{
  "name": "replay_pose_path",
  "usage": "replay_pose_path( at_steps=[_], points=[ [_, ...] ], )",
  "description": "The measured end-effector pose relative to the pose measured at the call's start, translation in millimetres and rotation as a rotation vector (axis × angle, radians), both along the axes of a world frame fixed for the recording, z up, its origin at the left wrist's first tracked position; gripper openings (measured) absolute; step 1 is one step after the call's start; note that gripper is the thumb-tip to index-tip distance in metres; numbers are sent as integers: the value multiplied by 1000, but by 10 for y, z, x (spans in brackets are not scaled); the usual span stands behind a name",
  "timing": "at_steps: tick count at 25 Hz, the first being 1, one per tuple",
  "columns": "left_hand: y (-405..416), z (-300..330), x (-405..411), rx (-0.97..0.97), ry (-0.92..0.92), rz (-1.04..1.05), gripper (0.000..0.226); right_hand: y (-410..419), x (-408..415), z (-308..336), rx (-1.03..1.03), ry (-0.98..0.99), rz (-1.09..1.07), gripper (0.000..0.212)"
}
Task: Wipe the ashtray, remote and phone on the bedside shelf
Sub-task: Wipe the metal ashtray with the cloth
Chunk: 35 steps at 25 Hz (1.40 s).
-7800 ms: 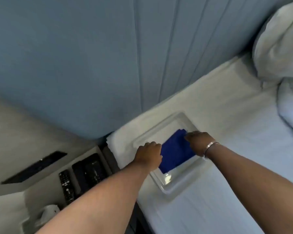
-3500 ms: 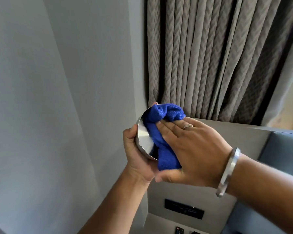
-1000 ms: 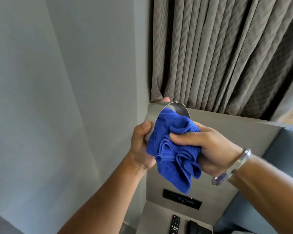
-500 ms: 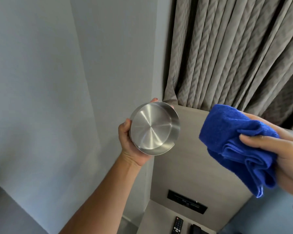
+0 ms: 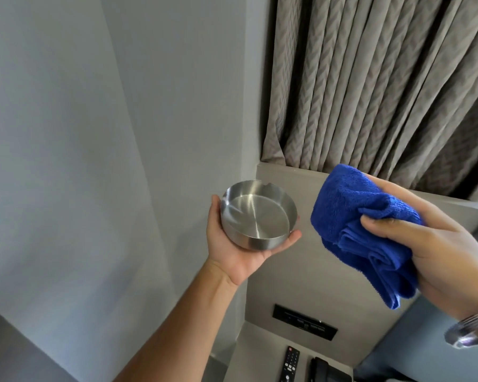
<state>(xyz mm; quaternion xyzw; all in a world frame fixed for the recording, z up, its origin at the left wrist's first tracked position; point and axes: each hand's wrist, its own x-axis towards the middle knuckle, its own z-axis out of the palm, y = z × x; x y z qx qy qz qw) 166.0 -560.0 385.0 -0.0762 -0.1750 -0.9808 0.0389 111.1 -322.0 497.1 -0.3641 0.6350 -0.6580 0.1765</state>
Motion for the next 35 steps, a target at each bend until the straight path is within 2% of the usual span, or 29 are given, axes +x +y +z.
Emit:
replay_pose_path(
  at_steps=[3, 6, 8, 9, 12, 15, 18, 20, 22, 25, 28, 31, 35],
  points=[
    [61, -45, 7, -134, 25, -8, 91, -143, 70, 20, 189, 350, -47, 61],
    [214, -99, 4, -343, 99, -56, 78, -422, 134, -118, 611, 670, 88, 69],
    [307, -132, 6, -439, 72, -74, 68, -580, 175, -170, 706, 771, 145, 59],
    [329, -146, 14, -443, 73, -81, 63, -622, 184, -170, 714, 751, 192, 54],
    [309, -268, 1, -384, 60, -59, 59, -582, 162, -175, 779, 460, 379, 53],
    [291, -473, -119, -456, 41, -95, 68, -498, 18, -367, 749, 67, 378, 50],
    [365, -862, -198, -527, -52, -175, 95, -398, -193, -710, 627, -358, 346, 49],
    [348, -1232, -214, -409, -171, -232, 82, -316, -338, -959, 401, -699, 399, 52],
    [266, -1771, -288, -278, -411, -137, 59, -199, -534, -1329, 169, -1007, 387, 54],
    [115, -2506, -297, -310, -683, -4, 43, 55, -679, -1727, 2, -1050, 257, 55],
    [59, -3494, -361, -538, -928, 157, 38, 214, -792, -2422, 99, -957, -15, 55],
    [72, -4704, -305, -803, -1128, 253, 18, 328, -727, -3397, 187, -931, -260, 53],
    [118, -5939, -225, -1175, -1315, 260, 33, 391, -531, -4461, 250, -999, -389, 49]
  ],
)
